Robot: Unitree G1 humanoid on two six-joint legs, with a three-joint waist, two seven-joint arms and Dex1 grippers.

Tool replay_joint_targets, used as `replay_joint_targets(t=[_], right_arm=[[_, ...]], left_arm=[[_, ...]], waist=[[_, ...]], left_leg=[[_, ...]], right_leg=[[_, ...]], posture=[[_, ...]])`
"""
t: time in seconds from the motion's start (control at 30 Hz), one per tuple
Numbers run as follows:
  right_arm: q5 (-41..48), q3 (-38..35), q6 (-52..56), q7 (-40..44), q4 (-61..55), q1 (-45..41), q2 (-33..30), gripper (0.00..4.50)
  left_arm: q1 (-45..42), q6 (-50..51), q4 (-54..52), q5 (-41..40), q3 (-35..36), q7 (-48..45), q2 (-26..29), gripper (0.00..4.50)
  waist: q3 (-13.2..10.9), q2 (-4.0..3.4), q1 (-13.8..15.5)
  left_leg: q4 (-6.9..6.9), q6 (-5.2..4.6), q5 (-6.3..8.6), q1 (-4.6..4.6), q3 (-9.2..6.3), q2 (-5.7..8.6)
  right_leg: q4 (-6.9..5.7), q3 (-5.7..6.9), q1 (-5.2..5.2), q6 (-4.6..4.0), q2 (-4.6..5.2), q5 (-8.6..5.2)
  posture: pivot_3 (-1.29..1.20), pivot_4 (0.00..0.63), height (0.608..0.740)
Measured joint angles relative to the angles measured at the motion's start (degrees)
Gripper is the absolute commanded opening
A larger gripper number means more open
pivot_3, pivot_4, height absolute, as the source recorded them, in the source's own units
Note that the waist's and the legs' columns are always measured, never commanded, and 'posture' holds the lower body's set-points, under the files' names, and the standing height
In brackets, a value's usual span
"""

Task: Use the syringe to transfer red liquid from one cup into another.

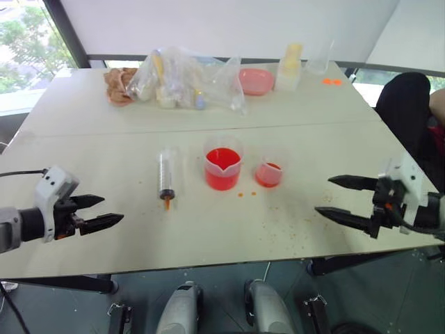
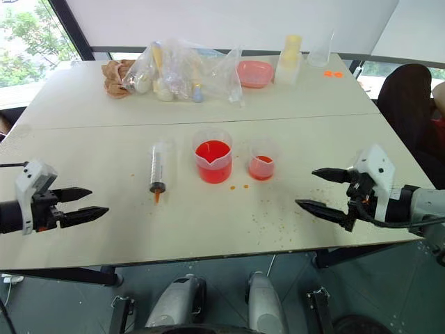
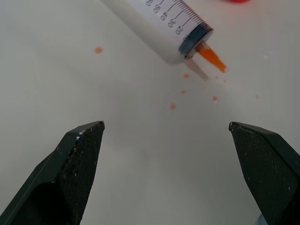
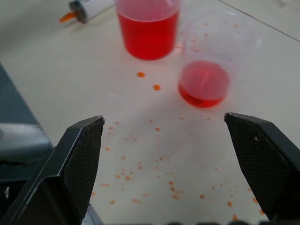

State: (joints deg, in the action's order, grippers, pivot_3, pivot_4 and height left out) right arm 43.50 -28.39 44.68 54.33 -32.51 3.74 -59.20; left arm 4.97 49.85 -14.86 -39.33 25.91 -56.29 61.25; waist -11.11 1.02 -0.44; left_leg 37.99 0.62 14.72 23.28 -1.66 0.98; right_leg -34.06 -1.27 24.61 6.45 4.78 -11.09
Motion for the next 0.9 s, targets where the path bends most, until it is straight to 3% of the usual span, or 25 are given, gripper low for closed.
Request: replay_joint_targets(t=[0.37,0.5,0.73,0.9], right_arm=[[0.53,1.07,1.05,-2.42,-1.01,-1.20,0.19,4.32],[0.89,1.60,1.05,-3.71,-1.20,-2.62,1.66,4.32],[1.32,3.17,1.22,-5.06,-1.91,-3.52,1.85,4.32],[1.32,4.13,1.12,-5.45,-1.92,-4.70,1.86,4.32]], left_arm=[[-6.02,1.59,-1.59,1.31,-4.78,2.24,-0.74,4.43],[-8.58,2.12,-4.66,0.87,-4.78,6.35,-3.95,4.43],[-11.75,16.76,-3.66,-3.08,-9.50,4.09,5.59,4.43],[-22.22,21.88,-0.60,-2.36,-15.23,6.78,5.29,4.43]], waist=[[-0.02,0.03,-0.15],[-0.02,0.03,0.03],[-0.04,0.04,-0.23],[-0.04,0.06,0.07]], left_leg=[[-0.04,-0.06,0.03,0.13,0.08,0.02],[-0.02,-0.06,0.03,0.12,0.07,0.04],[-0.02,-0.07,0.03,0.10,0.19,0.04],[0.00,-0.07,0.03,0.08,0.18,0.08]], right_leg=[[-0.03,-0.01,0.17,-0.06,0.00,0.05],[-0.02,-0.02,0.13,-0.06,0.00,0.05],[-0.06,-0.02,0.14,-0.04,-0.06,0.04],[-0.05,0.02,0.05,-0.02,-0.06,0.03]], posture=[[0.00,0.150,0.740],[0.00,0.150,0.740],[0.00,0.150,0.740],[0.00,0.150,0.740]])
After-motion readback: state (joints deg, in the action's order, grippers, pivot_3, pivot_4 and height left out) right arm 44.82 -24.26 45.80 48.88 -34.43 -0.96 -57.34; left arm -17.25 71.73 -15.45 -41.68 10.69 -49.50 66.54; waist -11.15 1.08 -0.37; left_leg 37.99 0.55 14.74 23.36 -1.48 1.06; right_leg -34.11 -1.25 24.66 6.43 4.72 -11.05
